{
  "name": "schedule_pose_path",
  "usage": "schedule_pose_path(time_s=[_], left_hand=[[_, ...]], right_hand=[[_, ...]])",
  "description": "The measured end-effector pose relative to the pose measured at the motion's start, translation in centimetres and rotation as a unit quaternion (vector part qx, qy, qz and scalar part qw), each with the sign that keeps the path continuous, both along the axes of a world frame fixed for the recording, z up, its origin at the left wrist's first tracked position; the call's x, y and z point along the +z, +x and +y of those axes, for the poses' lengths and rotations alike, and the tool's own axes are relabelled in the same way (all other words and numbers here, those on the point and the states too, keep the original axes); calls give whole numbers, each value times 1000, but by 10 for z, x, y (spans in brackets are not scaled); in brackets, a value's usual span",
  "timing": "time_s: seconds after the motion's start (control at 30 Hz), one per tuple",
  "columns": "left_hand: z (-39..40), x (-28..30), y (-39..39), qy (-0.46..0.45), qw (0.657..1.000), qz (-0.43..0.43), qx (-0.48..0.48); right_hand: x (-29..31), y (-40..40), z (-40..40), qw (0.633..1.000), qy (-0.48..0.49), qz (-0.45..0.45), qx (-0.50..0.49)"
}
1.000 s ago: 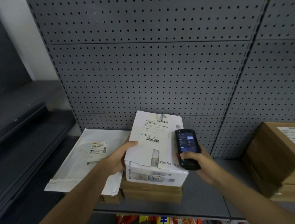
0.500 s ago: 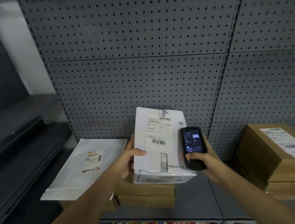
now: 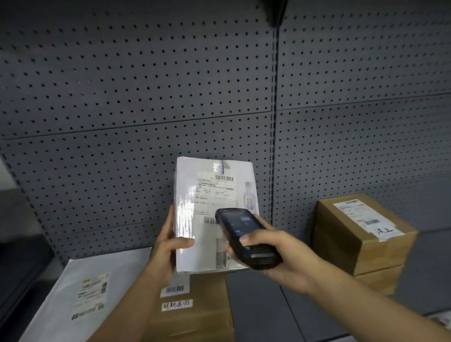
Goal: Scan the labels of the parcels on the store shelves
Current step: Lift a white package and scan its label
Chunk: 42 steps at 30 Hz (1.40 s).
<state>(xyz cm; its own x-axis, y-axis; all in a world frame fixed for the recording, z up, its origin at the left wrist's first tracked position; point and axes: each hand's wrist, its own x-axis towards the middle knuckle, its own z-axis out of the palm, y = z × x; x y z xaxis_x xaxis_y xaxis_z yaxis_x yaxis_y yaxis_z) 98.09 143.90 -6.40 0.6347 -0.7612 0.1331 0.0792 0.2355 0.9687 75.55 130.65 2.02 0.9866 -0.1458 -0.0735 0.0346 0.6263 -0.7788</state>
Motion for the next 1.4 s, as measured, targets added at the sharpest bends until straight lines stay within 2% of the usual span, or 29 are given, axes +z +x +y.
schedule_pose_path(time_s=[0.3,0.57,0.77,0.97,1.17,1.3,1.4], left_hand=[[-4,-3,-2,2,1000,-11,5],[-4,-6,2,4,1000,-4,-7],[-2,-7,5,17,1000,2,-18],[0,-10,8,22,1000,1,-13],[-1,-11,4,19,1000,-6,-13],[-5,-14,-3,13,1000,6,-25],[-9,-23,-9,26,999,17,-29]], right_hand=[[3,-15,12,997,65,30,16],[8,-18,22,998,54,25,19],[12,-20,27,995,92,18,15],[9,-19,27,996,89,25,14],[7,-20,29,998,45,30,15],[-3,-22,28,992,-116,37,-17],[-10,-24,24,986,-154,39,-53]])
